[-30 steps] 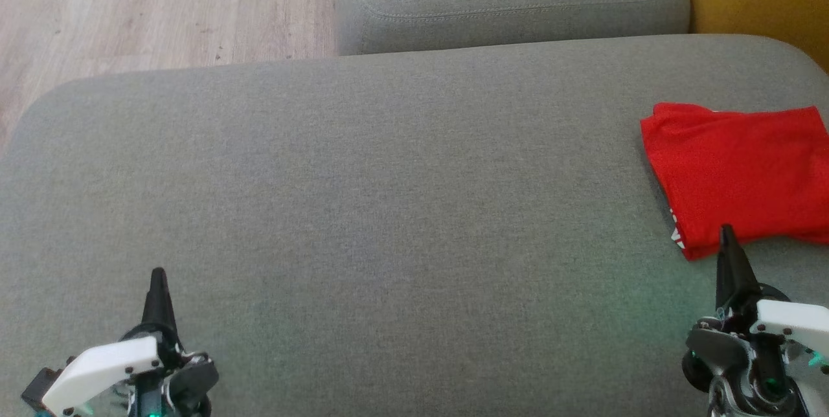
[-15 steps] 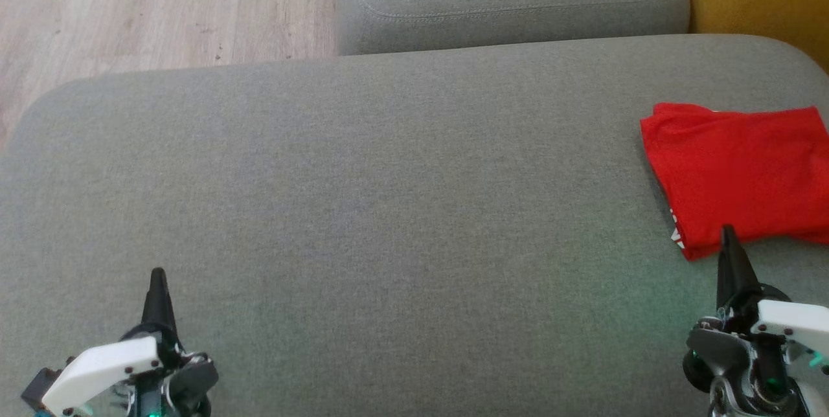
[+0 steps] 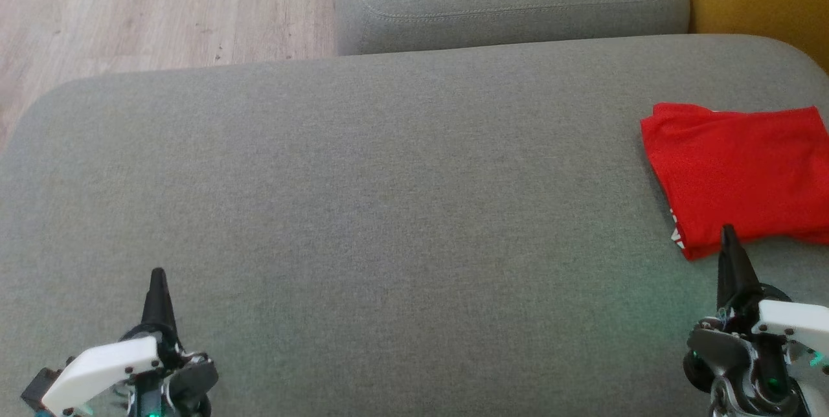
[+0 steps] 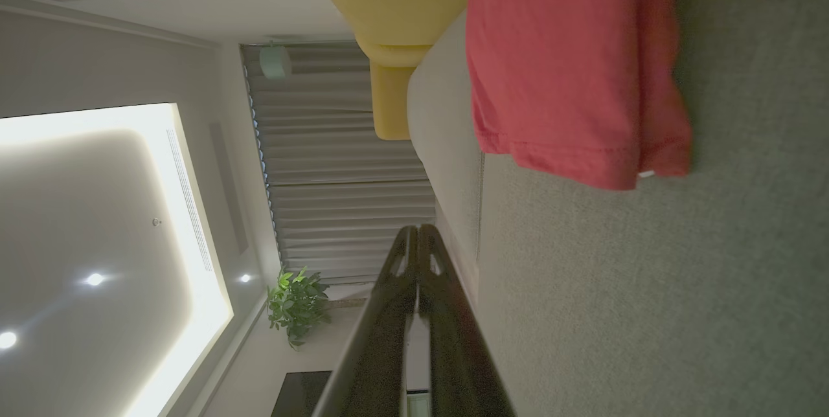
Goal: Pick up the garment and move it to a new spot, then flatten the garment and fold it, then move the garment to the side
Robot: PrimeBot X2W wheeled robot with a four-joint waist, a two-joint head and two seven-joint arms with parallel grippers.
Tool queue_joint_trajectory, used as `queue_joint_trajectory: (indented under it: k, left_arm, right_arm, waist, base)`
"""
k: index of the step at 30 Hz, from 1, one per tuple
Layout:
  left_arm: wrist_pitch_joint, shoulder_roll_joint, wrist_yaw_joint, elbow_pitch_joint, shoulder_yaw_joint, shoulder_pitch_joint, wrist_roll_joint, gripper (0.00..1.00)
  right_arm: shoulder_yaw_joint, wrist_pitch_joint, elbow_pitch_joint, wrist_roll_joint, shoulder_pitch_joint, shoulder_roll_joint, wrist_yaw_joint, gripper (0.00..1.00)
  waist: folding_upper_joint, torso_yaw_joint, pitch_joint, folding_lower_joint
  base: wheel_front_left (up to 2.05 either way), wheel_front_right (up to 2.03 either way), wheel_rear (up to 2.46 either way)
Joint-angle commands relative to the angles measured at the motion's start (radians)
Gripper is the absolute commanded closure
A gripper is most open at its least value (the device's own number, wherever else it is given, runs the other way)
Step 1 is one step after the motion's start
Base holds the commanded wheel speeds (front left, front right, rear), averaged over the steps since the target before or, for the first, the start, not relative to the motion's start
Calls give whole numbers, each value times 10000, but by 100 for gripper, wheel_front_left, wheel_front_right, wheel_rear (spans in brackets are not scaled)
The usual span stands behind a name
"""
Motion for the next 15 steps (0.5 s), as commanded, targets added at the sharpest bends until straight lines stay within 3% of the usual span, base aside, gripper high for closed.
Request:
queue_joint_trajectory:
  k: [1,15]
  left_arm:
    - [77,45,-65,-361,363,-482,-51,100]
    - [76,45,-65,-361,363,-481,-51,100]
  right_arm:
    - [171,44,-377,-8,-502,-102,69,100]
    - [144,66,-376,-29,-504,-83,69,100]
  waist:
    - [0,0,0,0]
    - [0,0,0,0]
  base:
    - [0,0,0]
    - [0,0,0]
